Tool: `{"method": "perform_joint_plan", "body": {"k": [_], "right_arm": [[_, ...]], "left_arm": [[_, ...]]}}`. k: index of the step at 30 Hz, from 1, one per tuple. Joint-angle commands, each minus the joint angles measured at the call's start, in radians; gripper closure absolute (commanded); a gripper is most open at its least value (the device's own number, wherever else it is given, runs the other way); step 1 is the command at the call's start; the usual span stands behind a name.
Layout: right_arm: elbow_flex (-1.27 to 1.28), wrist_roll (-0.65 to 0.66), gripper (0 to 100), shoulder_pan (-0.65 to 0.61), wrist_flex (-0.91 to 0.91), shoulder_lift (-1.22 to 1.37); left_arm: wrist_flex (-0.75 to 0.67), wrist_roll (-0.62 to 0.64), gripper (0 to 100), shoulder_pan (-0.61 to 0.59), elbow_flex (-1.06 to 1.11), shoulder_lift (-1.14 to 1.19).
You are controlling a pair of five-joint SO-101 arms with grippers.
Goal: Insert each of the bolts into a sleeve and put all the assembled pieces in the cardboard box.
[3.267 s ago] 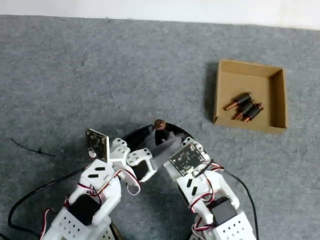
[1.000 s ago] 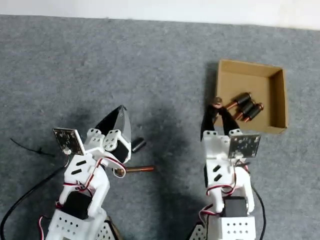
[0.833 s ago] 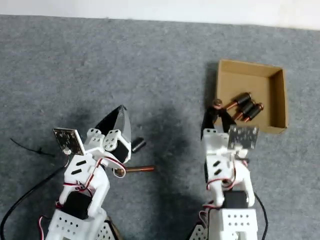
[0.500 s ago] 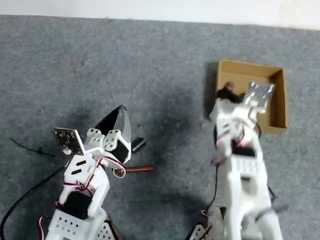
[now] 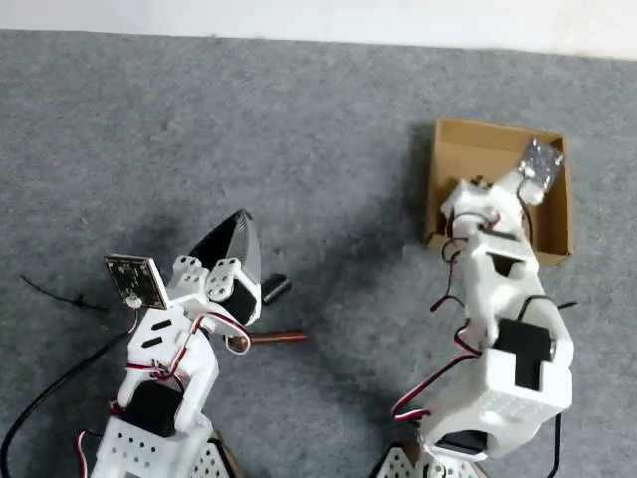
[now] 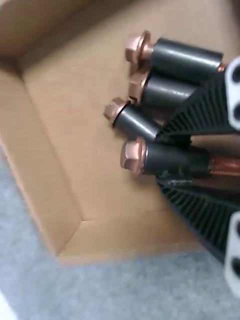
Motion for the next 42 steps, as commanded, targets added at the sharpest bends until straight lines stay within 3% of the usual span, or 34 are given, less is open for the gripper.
{"method": "perform_joint_plan", "body": {"k": [1,12,18,25,32,38,42], "right_arm": [[-0.061,-0.009,81.1,0.012,-0.024,-0.016],[-0.028,-0.009,78.6,-0.012,-0.001,-0.079],[0.14,-0.009,78.6,-0.127,0.125,-0.34],[0.427,-0.006,78.6,-0.257,0.127,-0.734],[0.723,0.299,78.6,-0.515,0.13,-1.099],[0.848,0.315,78.6,-0.591,0.142,-1.316],[0.854,0.316,78.6,-0.595,0.255,-1.342]], "left_arm": [[-0.021,-0.008,99,-0.015,0.019,-0.015],[-0.017,-0.008,99,-0.05,0.019,-0.015],[-0.02,-0.006,99,-0.113,0.019,-0.015],[-0.017,-0.008,99,-0.14,0.019,-0.015],[-0.02,-0.002,99,-0.222,0.016,-0.016],[-0.02,-0.002,99,-0.222,0.016,-0.016],[-0.02,-0.002,99,-0.222,0.016,-0.016]]}}
